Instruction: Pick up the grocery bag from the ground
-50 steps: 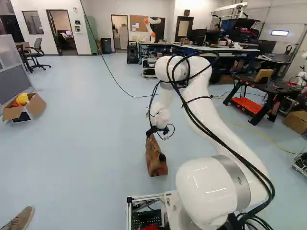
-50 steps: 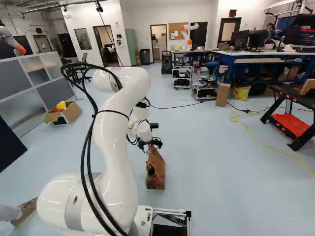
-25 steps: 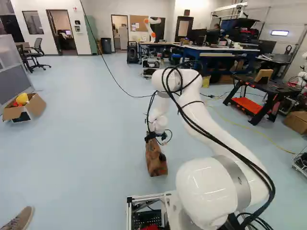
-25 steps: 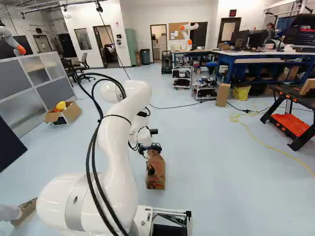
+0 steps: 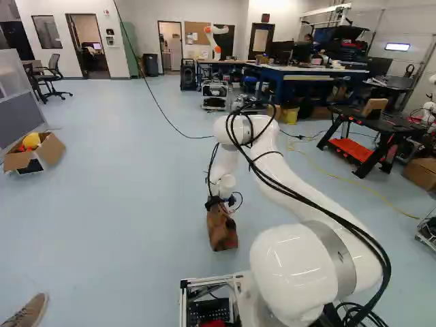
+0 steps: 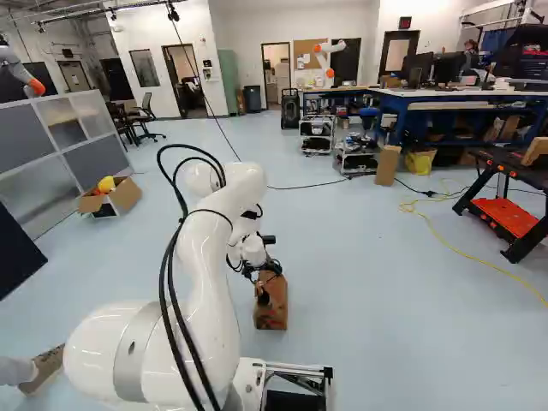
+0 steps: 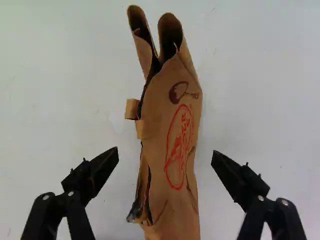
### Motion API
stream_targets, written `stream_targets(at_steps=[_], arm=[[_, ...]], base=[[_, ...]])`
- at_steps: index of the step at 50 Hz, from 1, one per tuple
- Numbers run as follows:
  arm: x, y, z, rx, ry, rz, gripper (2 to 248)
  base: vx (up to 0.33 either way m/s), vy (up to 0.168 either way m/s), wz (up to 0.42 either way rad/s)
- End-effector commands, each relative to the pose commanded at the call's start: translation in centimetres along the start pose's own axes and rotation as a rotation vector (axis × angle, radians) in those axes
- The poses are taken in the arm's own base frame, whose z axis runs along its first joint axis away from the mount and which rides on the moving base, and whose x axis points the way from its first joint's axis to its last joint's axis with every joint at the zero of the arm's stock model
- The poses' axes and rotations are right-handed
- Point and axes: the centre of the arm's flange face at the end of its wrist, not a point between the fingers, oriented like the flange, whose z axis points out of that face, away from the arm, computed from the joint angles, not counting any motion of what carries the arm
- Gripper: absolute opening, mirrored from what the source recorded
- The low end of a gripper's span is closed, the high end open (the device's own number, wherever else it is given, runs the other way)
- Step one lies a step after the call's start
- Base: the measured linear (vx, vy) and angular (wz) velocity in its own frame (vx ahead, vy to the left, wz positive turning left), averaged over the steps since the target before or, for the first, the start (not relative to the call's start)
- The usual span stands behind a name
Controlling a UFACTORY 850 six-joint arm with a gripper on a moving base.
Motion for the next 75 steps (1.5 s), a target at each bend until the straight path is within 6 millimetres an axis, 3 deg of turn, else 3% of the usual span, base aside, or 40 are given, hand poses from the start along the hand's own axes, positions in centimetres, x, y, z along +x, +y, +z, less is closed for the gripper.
stream_targets(at_steps=[14,27,28,32,33,37,38,43,44,48,49,53,54,75], arm=[[-1.1,0.0,3.6,0.000,-0.007,0.000,247],[-1.3,0.0,4.3,0.001,-0.008,0.000,243],[-1.3,0.0,4.3,0.001,-0.008,0.000,207],[-1.3,0.0,4.3,0.001,-0.008,0.000,207],[-1.3,0.0,4.3,0.001,-0.008,0.000,169],[-1.3,0.0,4.3,0.001,-0.008,0.000,169],[-1.3,0.0,4.3,0.001,-0.008,0.000,130],[-1.3,0.0,4.3,0.001,-0.008,0.000,130],[-1.3,0.0,4.3,0.001,-0.008,0.000,91],[-1.3,0.0,4.3,0.001,-0.008,0.000,91],[-1.3,0.0,4.3,0.001,-0.008,0.000,52],[-1.3,0.0,4.3,0.001,-0.008,0.000,52],[-1.3,0.0,4.3,0.001,-0.008,0.000,21],[-1.3,0.0,4.3,0.001,-0.008,0.000,21]], base=[[0.000,0.000,0.000],[0.000,0.000,0.000],[0.000,0.000,0.000],[0.000,0.000,0.000],[0.000,0.000,0.000],[0.000,0.000,0.000],[0.000,0.000,0.000],[0.000,0.000,0.000],[0.000,0.000,0.000],[0.000,0.000,0.000],[0.000,0.000,0.000],[0.000,0.000,0.000],[0.000,0.000,0.000],[0.000,0.000,0.000]])
